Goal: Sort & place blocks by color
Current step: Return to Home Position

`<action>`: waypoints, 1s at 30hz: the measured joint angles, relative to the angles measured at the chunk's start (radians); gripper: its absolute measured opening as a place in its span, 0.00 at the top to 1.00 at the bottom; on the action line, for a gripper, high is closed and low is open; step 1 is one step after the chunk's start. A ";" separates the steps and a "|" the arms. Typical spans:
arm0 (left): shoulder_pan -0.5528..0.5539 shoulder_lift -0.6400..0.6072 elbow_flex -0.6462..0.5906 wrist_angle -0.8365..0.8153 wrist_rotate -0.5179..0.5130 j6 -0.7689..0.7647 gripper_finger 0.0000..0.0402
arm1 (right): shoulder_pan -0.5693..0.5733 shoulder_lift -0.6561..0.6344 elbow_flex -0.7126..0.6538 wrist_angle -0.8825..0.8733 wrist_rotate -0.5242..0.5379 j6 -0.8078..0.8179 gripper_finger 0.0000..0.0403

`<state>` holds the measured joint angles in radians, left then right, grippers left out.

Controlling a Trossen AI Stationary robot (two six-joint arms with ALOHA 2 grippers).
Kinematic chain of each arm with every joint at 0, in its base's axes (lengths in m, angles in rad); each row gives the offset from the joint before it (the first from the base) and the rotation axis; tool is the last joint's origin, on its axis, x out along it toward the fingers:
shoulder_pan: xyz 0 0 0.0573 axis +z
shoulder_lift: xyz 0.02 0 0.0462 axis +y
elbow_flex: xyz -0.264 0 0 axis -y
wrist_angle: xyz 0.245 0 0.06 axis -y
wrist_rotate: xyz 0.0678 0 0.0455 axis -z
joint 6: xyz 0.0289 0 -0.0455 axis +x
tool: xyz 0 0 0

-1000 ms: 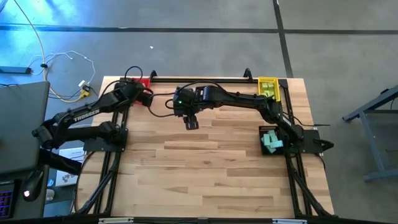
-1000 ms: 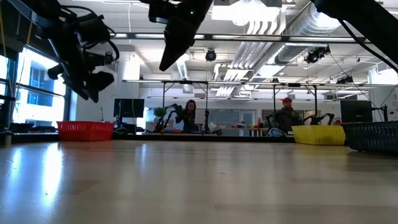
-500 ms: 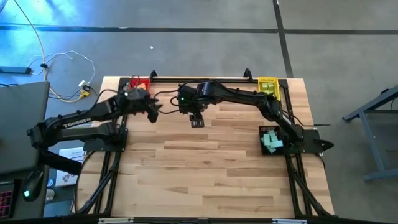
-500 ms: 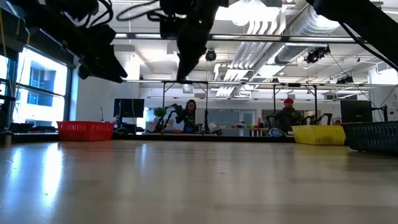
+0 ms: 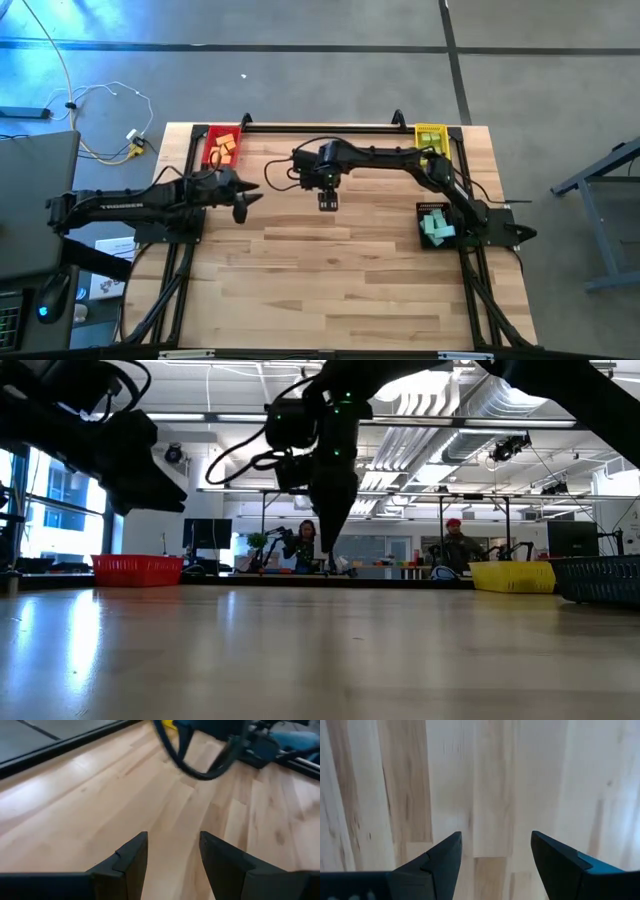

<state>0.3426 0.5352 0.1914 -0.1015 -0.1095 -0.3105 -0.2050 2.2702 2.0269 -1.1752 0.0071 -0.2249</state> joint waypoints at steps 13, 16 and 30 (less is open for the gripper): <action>-0.129 -0.174 -0.140 0.076 -0.015 -0.024 0.59 | -0.005 -0.200 -0.267 0.198 0.000 0.056 0.44; -0.145 -0.202 -0.174 0.139 -0.022 -0.007 0.59 | -0.009 -0.306 -0.399 0.300 0.003 0.086 0.44; -0.196 -0.227 -0.181 0.270 -0.031 0.222 0.59 | -0.016 -0.974 -1.119 0.788 0.117 0.297 0.44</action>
<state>0.1467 0.3084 0.0109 0.1689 -0.1404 -0.0887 -0.2207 1.2962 0.9076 -0.3870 0.1244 0.0723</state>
